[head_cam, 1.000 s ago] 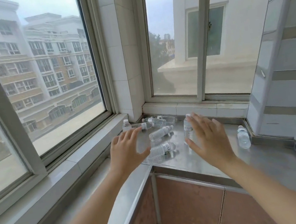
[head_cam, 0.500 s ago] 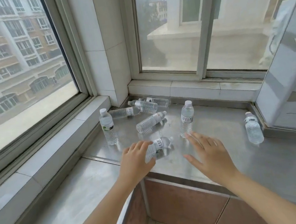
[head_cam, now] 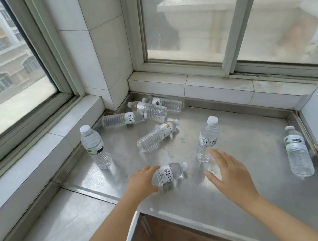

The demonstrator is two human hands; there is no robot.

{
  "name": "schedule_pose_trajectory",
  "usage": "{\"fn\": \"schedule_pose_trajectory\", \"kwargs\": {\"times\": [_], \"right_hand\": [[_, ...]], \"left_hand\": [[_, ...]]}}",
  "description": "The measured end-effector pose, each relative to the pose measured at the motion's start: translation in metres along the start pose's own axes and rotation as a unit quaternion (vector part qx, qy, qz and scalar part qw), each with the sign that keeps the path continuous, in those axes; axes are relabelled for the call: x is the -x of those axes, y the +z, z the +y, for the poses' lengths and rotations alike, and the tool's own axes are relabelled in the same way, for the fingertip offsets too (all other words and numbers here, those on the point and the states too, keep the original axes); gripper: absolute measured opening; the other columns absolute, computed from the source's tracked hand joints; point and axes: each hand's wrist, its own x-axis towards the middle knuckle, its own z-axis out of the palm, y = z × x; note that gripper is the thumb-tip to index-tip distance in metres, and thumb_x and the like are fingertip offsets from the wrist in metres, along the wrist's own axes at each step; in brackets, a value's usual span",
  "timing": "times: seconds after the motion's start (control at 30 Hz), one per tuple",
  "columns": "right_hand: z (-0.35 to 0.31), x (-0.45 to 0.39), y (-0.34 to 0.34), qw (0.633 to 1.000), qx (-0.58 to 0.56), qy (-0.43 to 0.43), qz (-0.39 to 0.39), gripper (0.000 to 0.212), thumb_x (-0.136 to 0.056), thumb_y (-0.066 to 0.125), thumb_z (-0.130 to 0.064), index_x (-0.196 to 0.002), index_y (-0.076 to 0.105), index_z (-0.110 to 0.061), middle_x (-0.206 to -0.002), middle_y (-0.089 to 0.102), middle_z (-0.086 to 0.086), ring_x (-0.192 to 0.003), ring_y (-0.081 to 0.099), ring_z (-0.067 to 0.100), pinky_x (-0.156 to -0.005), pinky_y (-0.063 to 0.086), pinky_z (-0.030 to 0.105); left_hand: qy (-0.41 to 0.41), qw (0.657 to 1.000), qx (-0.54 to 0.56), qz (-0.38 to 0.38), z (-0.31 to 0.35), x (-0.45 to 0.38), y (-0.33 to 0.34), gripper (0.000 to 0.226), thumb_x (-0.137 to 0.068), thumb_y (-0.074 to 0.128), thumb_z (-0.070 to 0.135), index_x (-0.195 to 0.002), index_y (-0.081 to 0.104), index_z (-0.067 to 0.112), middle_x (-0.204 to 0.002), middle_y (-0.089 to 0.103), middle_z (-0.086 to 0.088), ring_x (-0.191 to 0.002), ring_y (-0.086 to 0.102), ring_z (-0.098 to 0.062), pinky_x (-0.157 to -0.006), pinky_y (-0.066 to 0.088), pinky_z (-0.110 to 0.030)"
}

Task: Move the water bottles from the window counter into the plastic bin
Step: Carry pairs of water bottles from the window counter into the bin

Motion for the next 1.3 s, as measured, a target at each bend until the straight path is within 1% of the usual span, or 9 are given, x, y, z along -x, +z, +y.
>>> {"fn": "schedule_pose_trajectory", "kwargs": {"times": [0.17,0.37,0.5,0.6,0.73,0.87,1.0,1.17,1.3], "right_hand": [[0.031,-0.034,0.017,0.998,-0.055,0.016,0.011,0.060,-0.083,0.067,-0.035,-0.136,0.044,-0.020,-0.134,0.056,0.000,-0.115,0.057,0.021,-0.089,0.045,0.033],[0.066,-0.053,0.029,0.993,-0.112,0.046,0.006,0.063,-0.080,0.071,-0.030,-0.136,0.043,-0.021,-0.126,0.058,-0.004,-0.111,0.059,0.019,-0.083,0.048,0.033],[0.078,-0.057,0.038,0.974,-0.198,0.112,-0.014,0.073,-0.079,0.072,-0.031,-0.140,0.032,-0.029,-0.128,0.053,-0.013,-0.112,0.055,0.010,-0.083,0.046,0.032],[0.084,-0.067,0.050,0.931,-0.324,0.163,-0.042,0.082,-0.076,0.077,-0.025,-0.141,0.029,-0.033,-0.130,0.049,-0.016,-0.116,0.052,0.008,-0.088,0.040,0.027],[0.087,-0.085,0.071,0.885,-0.419,0.193,-0.072,0.085,-0.071,0.081,-0.012,-0.140,0.033,-0.024,-0.133,0.049,-0.009,-0.120,0.051,0.014,-0.090,0.033,0.021],[0.084,-0.096,0.084,0.870,-0.442,0.203,-0.078,0.075,-0.070,0.082,-0.008,-0.131,0.040,-0.025,-0.117,0.054,-0.023,-0.116,0.052,0.013,-0.087,0.035,0.016],[0.085,-0.103,0.087,0.863,-0.456,0.208,-0.067,0.074,-0.066,0.084,-0.005,-0.124,0.046,-0.028,-0.111,0.058,-0.025,-0.106,0.058,0.005,-0.097,0.043,0.033],[0.088,-0.103,0.080,0.862,-0.458,0.203,-0.072,0.071,-0.062,0.087,-0.009,-0.120,0.052,-0.029,-0.102,0.066,-0.029,-0.106,0.060,0.006,-0.098,0.048,0.044],[0.084,-0.100,0.060,0.870,-0.449,0.192,-0.064,0.076,-0.059,0.089,-0.015,-0.122,0.050,-0.032,-0.110,0.064,-0.013,-0.105,0.059,0.006,-0.094,0.050,0.042]], "left_hand": [[-0.009,0.999,-0.017,-0.042,0.002,-0.029,0.008,0.081,-0.080,0.074,0.030,-0.148,0.030,0.038,-0.139,0.052,0.002,-0.116,0.058,-0.023,-0.088,0.050,-0.035],[-0.015,0.999,-0.041,-0.032,0.003,-0.044,0.005,0.077,-0.072,0.072,0.041,-0.142,0.038,0.041,-0.117,0.062,0.008,-0.099,0.064,-0.016,-0.078,0.052,-0.029],[-0.056,0.998,0.032,0.009,0.005,-0.037,0.005,0.078,-0.065,0.072,0.050,-0.137,0.044,0.043,-0.115,0.064,0.011,-0.099,0.064,-0.012,-0.073,0.050,-0.026],[-0.094,0.986,0.127,0.048,0.010,-0.028,0.000,0.078,-0.058,0.074,0.049,-0.131,0.047,0.049,-0.111,0.066,0.017,-0.095,0.063,-0.005,-0.075,0.052,-0.025],[-0.149,0.929,0.321,0.104,0.018,-0.017,-0.008,0.083,-0.047,0.083,0.048,-0.123,0.051,0.052,-0.103,0.066,0.017,-0.085,0.066,-0.005,-0.076,0.054,-0.029],[-0.176,0.841,0.490,0.150,0.031,-0.007,-0.015,0.077,-0.055,0.094,0.028,-0.121,0.054,0.041,-0.104,0.069,0.005,-0.082,0.071,-0.014,-0.073,0.055,-0.030],[-0.195,0.761,0.598,0.158,0.046,-0.003,-0.019,0.067,-0.063,0.092,0.017,-0.116,0.056,0.036,-0.104,0.074,-0.003,-0.083,0.075,-0.016,-0.069,0.056,-0.033],[-0.206,0.718,0.645,0.163,0.059,-0.003,-0.021,0.072,-0.055,0.095,0.028,-0.117,0.058,0.035,-0.103,0.077,-0.003,-0.088,0.076,-0.020,-0.069,0.058,-0.038],[-0.201,0.697,0.667,0.170,0.074,-0.001,-0.031,0.076,-0.054,0.088,0.033,-0.123,0.057,0.029,-0.103,0.077,-0.004,-0.088,0.076,-0.020,-0.063,0.055,-0.033]]}}
